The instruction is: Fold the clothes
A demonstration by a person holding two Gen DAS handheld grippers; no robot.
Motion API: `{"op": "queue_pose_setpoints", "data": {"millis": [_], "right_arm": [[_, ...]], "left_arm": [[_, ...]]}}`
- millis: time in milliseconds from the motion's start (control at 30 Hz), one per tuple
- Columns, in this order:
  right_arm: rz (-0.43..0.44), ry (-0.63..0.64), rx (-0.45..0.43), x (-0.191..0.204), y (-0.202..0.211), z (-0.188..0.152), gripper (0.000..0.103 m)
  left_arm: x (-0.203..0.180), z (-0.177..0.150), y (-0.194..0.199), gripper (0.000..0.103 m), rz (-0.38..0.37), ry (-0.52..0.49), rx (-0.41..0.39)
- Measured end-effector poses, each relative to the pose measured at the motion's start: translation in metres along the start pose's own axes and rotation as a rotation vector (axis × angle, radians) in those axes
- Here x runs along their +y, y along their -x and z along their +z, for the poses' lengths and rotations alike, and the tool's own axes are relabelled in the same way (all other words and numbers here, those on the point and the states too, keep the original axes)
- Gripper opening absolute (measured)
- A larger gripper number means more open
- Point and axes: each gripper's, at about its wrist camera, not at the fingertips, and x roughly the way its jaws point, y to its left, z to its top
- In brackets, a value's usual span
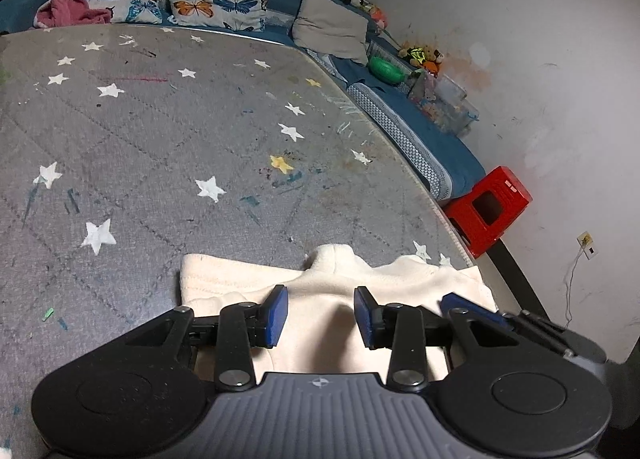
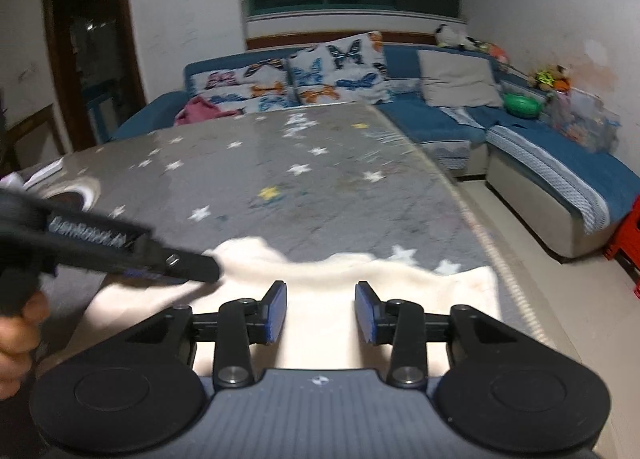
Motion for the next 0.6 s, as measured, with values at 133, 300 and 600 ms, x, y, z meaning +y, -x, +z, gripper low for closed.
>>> {"op": "queue_pose_setpoints", "data": {"millis": [133,300,600], "right_arm": [[-0.008,0.031,0.008,0.010,-0.005,-0.003,0.040],[-0.030,0.044,0.002,0.012,-0.012,-0.003,0.046],[0.008,0.001,0.012,-0.002,0.033,-0.013,0.047]], "left_arm": [[-0.002,-0.004,0.005,0.039,0.002,-0.018,-0.007],[-0.004,-0.011,0.019,0.041,-0.011,-0.037,-0.020],[-0.015,-0.039,0.049,0.041,-0.029,-0.108,-0.037]]}}
